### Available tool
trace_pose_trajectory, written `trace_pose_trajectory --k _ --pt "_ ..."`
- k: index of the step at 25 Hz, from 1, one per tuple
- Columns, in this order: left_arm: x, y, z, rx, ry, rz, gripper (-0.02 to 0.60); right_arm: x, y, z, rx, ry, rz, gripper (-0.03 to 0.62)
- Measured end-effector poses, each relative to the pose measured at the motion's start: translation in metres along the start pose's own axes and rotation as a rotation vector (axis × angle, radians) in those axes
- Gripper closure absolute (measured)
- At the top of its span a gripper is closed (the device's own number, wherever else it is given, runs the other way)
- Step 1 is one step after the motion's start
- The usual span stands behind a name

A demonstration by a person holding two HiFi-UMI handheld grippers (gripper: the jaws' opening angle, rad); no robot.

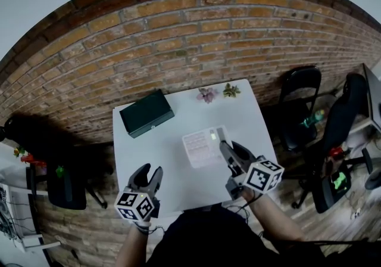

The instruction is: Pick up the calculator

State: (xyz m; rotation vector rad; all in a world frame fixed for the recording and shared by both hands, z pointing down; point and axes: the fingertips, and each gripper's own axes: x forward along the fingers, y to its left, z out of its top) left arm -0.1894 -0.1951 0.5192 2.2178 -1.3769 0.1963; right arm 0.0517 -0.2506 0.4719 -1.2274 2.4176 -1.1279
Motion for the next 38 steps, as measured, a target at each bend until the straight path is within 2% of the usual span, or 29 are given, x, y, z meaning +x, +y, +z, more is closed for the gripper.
trace_pose_trajectory --k 38 --pt "-0.005 -0.022 -0.015 -0.006 0.002 0.029 0.396 -0.021 -0.010 0.000 0.017 0.006 0.020 0.528"
